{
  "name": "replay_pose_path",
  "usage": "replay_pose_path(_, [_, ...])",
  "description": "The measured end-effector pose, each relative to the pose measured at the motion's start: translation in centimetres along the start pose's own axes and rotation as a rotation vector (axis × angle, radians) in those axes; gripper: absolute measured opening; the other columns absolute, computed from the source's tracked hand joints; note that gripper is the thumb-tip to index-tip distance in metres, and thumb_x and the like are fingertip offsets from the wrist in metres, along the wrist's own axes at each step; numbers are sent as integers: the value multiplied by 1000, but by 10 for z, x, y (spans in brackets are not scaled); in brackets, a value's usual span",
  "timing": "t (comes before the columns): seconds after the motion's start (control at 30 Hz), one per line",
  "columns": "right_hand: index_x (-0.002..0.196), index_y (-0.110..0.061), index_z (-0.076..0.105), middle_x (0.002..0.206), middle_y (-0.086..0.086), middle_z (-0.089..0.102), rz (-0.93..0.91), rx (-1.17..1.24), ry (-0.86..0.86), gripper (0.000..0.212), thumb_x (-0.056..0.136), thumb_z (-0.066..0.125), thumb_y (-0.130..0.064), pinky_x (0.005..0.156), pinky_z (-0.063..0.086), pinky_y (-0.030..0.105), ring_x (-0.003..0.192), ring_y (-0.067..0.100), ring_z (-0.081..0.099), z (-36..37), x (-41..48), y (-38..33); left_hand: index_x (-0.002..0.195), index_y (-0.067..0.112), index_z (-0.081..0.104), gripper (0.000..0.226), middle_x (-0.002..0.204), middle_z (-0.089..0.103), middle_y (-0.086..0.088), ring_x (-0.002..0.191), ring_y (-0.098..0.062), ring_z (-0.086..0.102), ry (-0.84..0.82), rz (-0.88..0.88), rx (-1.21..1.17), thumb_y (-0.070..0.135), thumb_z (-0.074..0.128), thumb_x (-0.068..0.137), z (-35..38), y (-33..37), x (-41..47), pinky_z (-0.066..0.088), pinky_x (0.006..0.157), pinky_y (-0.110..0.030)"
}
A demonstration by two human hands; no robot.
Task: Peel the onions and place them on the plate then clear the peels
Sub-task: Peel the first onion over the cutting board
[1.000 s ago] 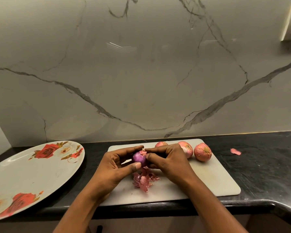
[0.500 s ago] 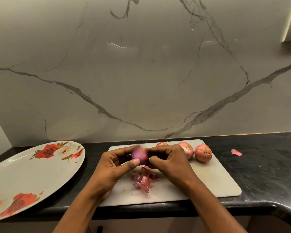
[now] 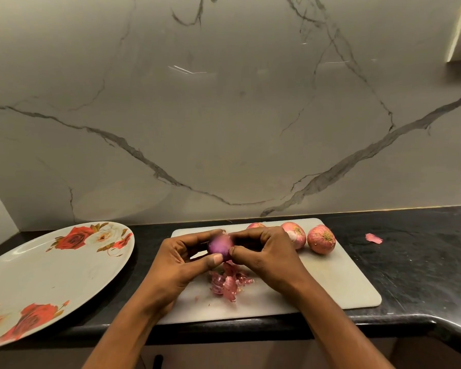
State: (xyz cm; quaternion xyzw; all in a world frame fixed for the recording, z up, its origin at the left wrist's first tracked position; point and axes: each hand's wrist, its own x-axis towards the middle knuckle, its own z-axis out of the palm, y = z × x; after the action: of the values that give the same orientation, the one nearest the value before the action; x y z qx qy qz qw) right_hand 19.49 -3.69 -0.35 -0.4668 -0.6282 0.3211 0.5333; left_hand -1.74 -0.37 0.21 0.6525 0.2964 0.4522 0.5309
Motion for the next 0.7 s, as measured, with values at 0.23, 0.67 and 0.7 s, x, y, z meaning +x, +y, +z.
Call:
replay_pose_path(0.23, [118, -21, 81, 105, -7, 82, 0, -8, 16, 30, 93, 70, -10, 93, 64, 40, 102, 12, 77, 1, 0, -1, 128, 8, 73, 51, 123, 77, -8, 120, -24, 72, 18, 5, -35, 0, 80, 78, 1, 3, -1, 59, 98, -29])
replay_pose_path(0.67, [119, -21, 81, 107, -8, 81, -36, -73, 35, 33, 91, 72, -8, 92, 64, 33, 100, 7, 77, 0, -1, -2, 130, 8, 72, 51, 126, 76, -10, 121, -26, 71, 21, -35, -74, 1, 79, 80, -2, 3, -1, 57, 103, -33])
replay_pose_path(0.7, [119, -22, 81, 106, -9, 81, -29, -58, 32, 32, 92, 73, -9, 92, 64, 34, 100, 8, 77, 0, -2, -2, 130, 8, 72, 51, 125, 76, -10, 121, -26, 72, 22, -34, -73, 1, 79, 80, -2, 3, -1, 58, 102, -32])
